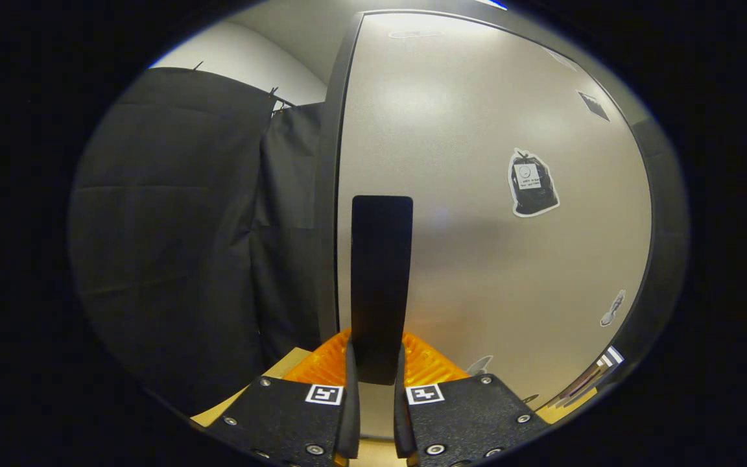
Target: Open the cabinet door with the right hand, grasp the bottle in the cabinet with the left hand and place it on the coaster, then close the cabinet door with the right hand.
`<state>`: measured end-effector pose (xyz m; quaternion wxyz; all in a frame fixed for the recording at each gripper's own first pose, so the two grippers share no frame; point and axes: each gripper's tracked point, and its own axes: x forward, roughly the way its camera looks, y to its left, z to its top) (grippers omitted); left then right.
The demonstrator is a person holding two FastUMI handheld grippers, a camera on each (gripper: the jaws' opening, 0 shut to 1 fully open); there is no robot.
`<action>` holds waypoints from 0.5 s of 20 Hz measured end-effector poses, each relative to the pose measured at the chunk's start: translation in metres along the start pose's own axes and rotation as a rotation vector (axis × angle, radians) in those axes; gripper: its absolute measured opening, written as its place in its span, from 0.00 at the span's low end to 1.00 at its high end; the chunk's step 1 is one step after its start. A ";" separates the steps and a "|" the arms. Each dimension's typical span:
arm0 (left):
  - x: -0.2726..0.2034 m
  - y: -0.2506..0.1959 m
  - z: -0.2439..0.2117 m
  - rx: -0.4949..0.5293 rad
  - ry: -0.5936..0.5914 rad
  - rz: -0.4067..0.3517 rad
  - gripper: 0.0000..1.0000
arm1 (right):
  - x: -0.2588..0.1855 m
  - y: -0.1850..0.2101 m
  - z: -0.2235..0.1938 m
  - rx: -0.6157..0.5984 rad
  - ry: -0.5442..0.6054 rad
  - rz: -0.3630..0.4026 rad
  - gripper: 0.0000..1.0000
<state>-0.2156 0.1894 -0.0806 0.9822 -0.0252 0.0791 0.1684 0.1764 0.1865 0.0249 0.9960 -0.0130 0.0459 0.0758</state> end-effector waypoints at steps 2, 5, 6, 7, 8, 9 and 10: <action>-0.002 -0.002 0.003 0.001 -0.011 -0.005 0.86 | -0.003 0.000 0.000 -0.004 -0.003 0.011 0.21; -0.006 -0.001 0.006 0.024 -0.024 -0.008 0.87 | -0.012 0.002 0.000 -0.011 -0.005 0.044 0.21; -0.009 -0.002 0.005 0.026 -0.026 -0.010 0.85 | -0.015 0.003 0.000 -0.011 -0.007 0.056 0.21; -0.012 -0.004 0.004 0.024 -0.025 -0.012 0.85 | -0.020 0.004 0.000 -0.010 -0.009 0.066 0.21; -0.017 -0.006 0.002 0.017 -0.025 -0.014 0.85 | -0.027 0.005 0.000 -0.009 -0.013 0.071 0.21; -0.019 -0.007 -0.001 0.009 -0.024 -0.018 0.86 | -0.032 0.005 0.001 -0.005 -0.023 0.071 0.21; -0.015 -0.008 -0.003 0.001 -0.017 -0.025 0.87 | -0.036 0.004 0.000 -0.015 -0.032 0.074 0.20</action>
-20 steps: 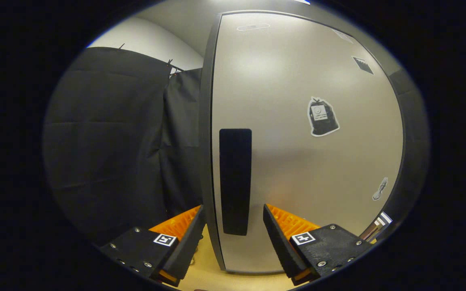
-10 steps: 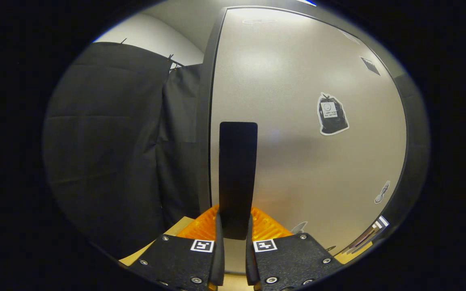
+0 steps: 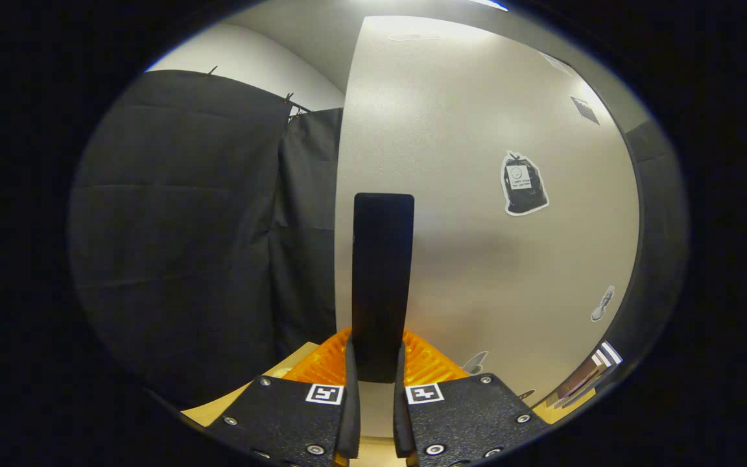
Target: Open the cabinet door with the right hand, grasp the bottle in the cabinet with the left hand and place it on the coaster, then close the cabinet door with the right hand.
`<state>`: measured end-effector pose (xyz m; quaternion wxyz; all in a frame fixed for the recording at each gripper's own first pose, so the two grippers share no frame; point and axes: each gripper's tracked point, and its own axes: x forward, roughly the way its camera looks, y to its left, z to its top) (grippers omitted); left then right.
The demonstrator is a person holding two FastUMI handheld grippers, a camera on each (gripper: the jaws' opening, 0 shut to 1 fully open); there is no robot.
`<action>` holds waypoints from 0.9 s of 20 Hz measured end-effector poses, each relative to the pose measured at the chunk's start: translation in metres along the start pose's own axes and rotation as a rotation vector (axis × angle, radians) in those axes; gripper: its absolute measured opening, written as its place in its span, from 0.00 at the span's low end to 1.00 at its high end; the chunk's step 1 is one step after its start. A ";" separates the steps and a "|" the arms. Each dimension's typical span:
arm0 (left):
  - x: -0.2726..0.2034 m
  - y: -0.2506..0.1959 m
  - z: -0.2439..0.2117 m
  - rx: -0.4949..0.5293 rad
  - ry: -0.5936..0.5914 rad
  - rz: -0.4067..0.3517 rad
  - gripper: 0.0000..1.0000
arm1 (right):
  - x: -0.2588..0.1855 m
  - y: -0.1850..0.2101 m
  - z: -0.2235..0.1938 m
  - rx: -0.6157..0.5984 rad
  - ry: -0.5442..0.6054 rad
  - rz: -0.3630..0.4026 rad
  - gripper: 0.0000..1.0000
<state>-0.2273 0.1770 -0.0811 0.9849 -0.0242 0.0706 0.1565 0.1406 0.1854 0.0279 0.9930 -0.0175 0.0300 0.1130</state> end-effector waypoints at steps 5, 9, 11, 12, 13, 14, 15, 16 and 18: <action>0.011 -0.014 -0.022 0.019 0.036 -0.043 0.87 | -0.016 -0.001 -0.003 -0.016 0.007 0.075 0.21; 0.004 -0.039 -0.003 0.053 -0.025 -0.069 0.87 | -0.019 -0.011 -0.006 0.003 0.019 0.137 0.21; 0.006 -0.051 0.008 0.057 -0.049 -0.064 0.89 | -0.023 -0.015 -0.007 0.011 0.017 0.191 0.21; 0.006 -0.058 0.012 0.064 -0.054 -0.058 0.85 | -0.024 -0.017 -0.007 0.010 0.009 0.220 0.21; 0.002 -0.065 0.019 0.074 -0.061 -0.051 0.85 | -0.026 -0.019 -0.007 0.012 0.002 0.247 0.21; -0.004 -0.073 0.024 0.083 -0.060 -0.042 0.89 | -0.028 -0.021 -0.008 0.019 0.005 0.270 0.21; -0.011 -0.082 0.030 0.086 -0.070 -0.047 0.87 | -0.028 -0.024 -0.008 0.024 0.013 0.289 0.21; -0.019 -0.095 0.036 0.086 -0.085 -0.067 0.86 | -0.030 -0.025 -0.010 0.029 0.016 0.304 0.20; -0.031 -0.116 0.041 0.120 -0.096 -0.102 0.86 | -0.033 -0.030 -0.012 0.040 0.026 0.318 0.20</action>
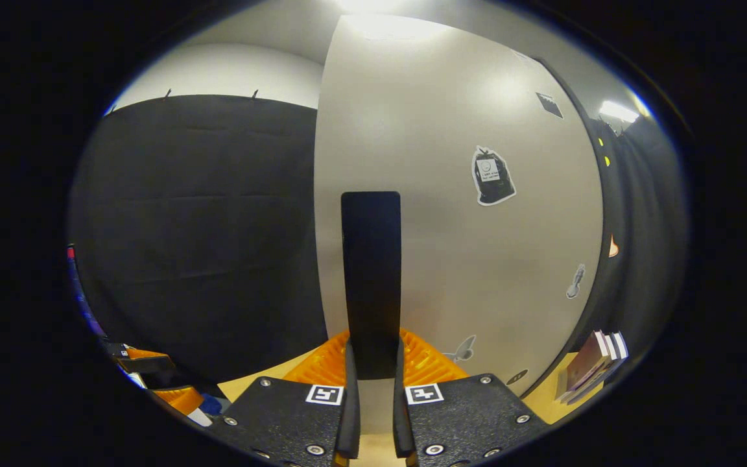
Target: Open the cabinet door with the right hand, grasp the bottle in the cabinet with the left hand and place it on the coaster, then close the cabinet door with the right hand.
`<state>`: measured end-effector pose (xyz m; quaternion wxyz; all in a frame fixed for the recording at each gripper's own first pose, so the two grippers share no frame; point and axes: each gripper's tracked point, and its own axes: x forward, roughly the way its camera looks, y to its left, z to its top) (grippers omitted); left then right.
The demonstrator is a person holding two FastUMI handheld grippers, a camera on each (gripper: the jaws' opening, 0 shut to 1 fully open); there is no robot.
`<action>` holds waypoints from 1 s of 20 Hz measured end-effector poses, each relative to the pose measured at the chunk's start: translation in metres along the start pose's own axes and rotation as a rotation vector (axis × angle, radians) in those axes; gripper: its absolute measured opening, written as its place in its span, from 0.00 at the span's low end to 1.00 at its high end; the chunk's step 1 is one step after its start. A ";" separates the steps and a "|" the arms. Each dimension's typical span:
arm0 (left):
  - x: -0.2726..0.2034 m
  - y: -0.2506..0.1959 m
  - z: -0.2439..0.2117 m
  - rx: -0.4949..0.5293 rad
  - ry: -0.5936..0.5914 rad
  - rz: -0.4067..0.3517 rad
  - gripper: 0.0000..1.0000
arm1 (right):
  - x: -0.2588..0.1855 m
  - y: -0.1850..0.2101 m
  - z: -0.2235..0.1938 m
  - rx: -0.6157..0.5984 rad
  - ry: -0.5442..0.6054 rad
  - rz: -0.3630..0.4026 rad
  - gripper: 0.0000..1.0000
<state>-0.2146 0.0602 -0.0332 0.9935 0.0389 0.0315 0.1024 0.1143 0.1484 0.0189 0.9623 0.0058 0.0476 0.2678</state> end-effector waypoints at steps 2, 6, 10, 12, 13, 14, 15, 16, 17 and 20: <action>-0.008 -0.018 0.008 0.041 0.000 -0.004 0.87 | -0.005 -0.004 -0.001 0.001 0.003 0.004 0.21; -0.013 -0.058 0.021 -0.007 -0.027 -0.047 0.87 | -0.027 -0.010 -0.002 0.030 0.013 0.000 0.20; -0.011 -0.083 0.036 -0.020 -0.057 -0.067 0.85 | -0.044 -0.020 -0.003 0.052 0.026 -0.027 0.20; -0.005 -0.095 0.036 -0.007 -0.044 -0.083 0.87 | -0.050 -0.027 -0.003 0.092 0.031 -0.046 0.21; -0.003 -0.100 0.036 -0.004 -0.040 -0.084 0.87 | -0.053 -0.030 -0.002 0.115 0.031 -0.052 0.21; 0.001 -0.109 0.039 -0.010 -0.043 -0.095 0.89 | -0.056 -0.032 -0.002 0.135 0.029 -0.057 0.20; 0.006 -0.117 0.040 -0.020 -0.042 -0.103 0.88 | -0.061 -0.035 -0.002 0.145 0.026 -0.064 0.24; 0.011 -0.124 0.039 -0.030 -0.037 -0.109 0.88 | -0.070 -0.039 -0.003 0.147 0.019 -0.073 0.25; 0.015 -0.134 0.039 -0.044 -0.038 -0.119 0.87 | -0.079 -0.042 -0.004 0.142 0.015 -0.088 0.27; 0.023 -0.173 0.043 -0.056 -0.033 -0.188 0.86 | -0.100 -0.054 -0.005 0.136 0.004 -0.149 0.28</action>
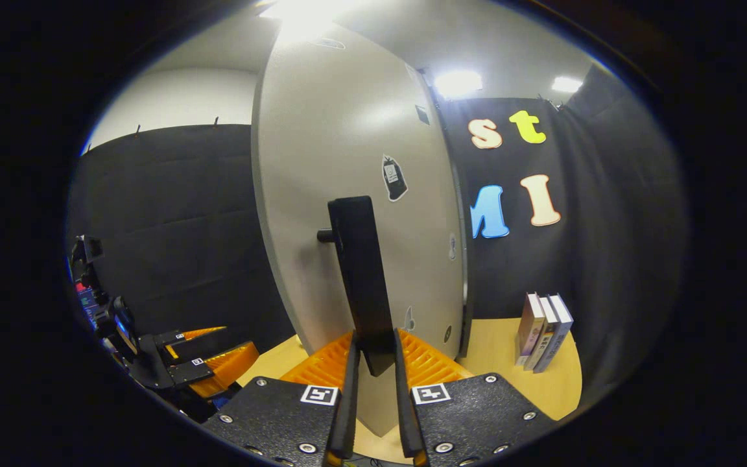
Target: Open the cabinet door with the right hand, grasp the bottle in the cabinet with the left hand and place it on the coaster, then close the cabinet door with the right hand.
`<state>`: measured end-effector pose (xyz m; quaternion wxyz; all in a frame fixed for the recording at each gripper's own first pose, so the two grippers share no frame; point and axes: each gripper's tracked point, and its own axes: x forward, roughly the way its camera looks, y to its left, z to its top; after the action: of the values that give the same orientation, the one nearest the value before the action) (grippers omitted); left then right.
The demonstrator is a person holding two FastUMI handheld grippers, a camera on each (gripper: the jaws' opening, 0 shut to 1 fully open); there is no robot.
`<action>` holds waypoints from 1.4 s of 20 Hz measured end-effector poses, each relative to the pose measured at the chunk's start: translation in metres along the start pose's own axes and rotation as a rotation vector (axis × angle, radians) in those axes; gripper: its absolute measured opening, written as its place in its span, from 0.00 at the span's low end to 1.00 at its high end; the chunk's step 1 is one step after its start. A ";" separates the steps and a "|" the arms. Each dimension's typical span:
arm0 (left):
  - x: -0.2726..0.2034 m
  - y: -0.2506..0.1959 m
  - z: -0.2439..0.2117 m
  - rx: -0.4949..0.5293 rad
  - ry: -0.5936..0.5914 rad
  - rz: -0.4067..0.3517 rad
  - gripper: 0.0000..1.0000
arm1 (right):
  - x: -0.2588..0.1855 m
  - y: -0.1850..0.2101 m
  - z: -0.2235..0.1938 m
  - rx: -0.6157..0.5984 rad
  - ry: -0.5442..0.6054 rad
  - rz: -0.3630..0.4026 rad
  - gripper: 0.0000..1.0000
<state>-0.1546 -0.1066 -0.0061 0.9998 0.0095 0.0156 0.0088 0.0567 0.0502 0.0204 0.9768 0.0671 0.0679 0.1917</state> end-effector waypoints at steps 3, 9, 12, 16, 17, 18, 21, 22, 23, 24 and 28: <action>0.007 -0.023 0.013 0.066 -0.036 -0.046 0.86 | -0.013 -0.018 0.001 -0.009 -0.034 -0.056 0.26; 0.024 -0.054 0.022 0.148 -0.072 -0.074 0.89 | -0.025 -0.062 0.001 0.076 -0.096 -0.194 0.47; 0.040 -0.039 0.046 0.230 -0.131 0.003 0.84 | -0.024 -0.087 -0.005 0.194 -0.093 -0.252 0.52; 0.086 -0.041 0.058 0.107 -0.154 -0.046 0.86 | -0.035 -0.101 0.001 0.223 -0.117 -0.277 0.73; 0.097 -0.036 0.058 0.105 -0.150 -0.032 0.86 | -0.035 -0.100 0.001 0.225 -0.114 -0.278 0.84; 0.111 -0.034 0.058 0.094 -0.148 -0.034 0.87 | -0.037 -0.100 0.002 0.223 -0.115 -0.286 0.88; 0.164 -0.032 0.054 0.057 -0.133 -0.054 0.86 | -0.045 -0.098 0.008 0.198 -0.129 -0.304 0.90; 0.181 -0.032 0.053 0.062 -0.131 -0.060 0.87 | -0.048 -0.100 0.009 0.186 -0.137 -0.315 0.91; 0.199 -0.029 0.052 0.080 -0.130 -0.055 0.87 | -0.054 -0.102 0.010 0.170 -0.143 -0.329 0.95; 0.219 -0.023 0.054 0.093 -0.135 -0.041 0.87 | -0.059 -0.103 0.013 0.155 -0.159 -0.342 0.95; 0.301 -0.018 0.055 0.066 -0.152 -0.049 0.86 | -0.087 -0.125 0.026 0.098 -0.228 -0.455 0.95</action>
<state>0.1479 -0.1201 0.0395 0.9972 0.0429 -0.0596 -0.0172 0.0263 -0.1002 0.0355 0.9917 0.1187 -0.0199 -0.0455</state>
